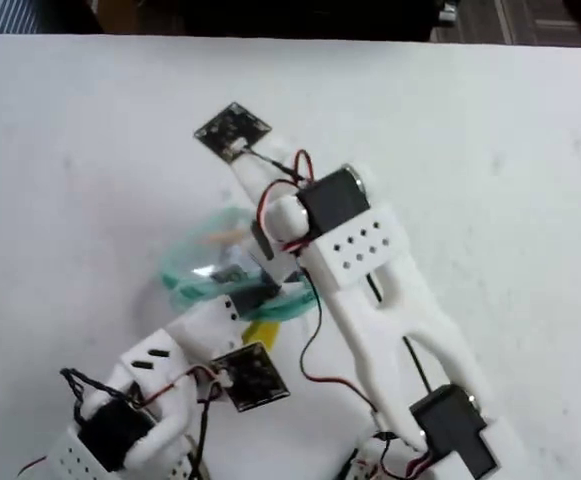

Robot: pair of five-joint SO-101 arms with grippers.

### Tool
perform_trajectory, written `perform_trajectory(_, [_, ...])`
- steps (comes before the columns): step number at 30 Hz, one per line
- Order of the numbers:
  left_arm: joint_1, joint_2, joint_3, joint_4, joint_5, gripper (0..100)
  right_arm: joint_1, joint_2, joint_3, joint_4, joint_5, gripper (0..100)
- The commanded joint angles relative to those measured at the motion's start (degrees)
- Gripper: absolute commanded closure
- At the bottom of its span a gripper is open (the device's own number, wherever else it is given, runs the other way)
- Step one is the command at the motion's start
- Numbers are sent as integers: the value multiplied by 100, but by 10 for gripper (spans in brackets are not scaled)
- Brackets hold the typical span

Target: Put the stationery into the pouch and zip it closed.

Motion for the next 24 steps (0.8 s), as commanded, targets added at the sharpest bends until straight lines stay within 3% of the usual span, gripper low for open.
perform_trajectory(1, [-127,4,-26,-114,-35,977,-145,-488,220,163,97,752])
perform_trajectory(7, [-127,4,-26,-114,-35,977,-980,-629,958,163,448,756])
perform_trajectory(14, [-136,4,-26,-114,-35,977,-1033,-541,1222,163,888,921])
perform_trajectory(24, [-136,4,-18,-114,-35,977,-286,-541,1776,180,1116,810])
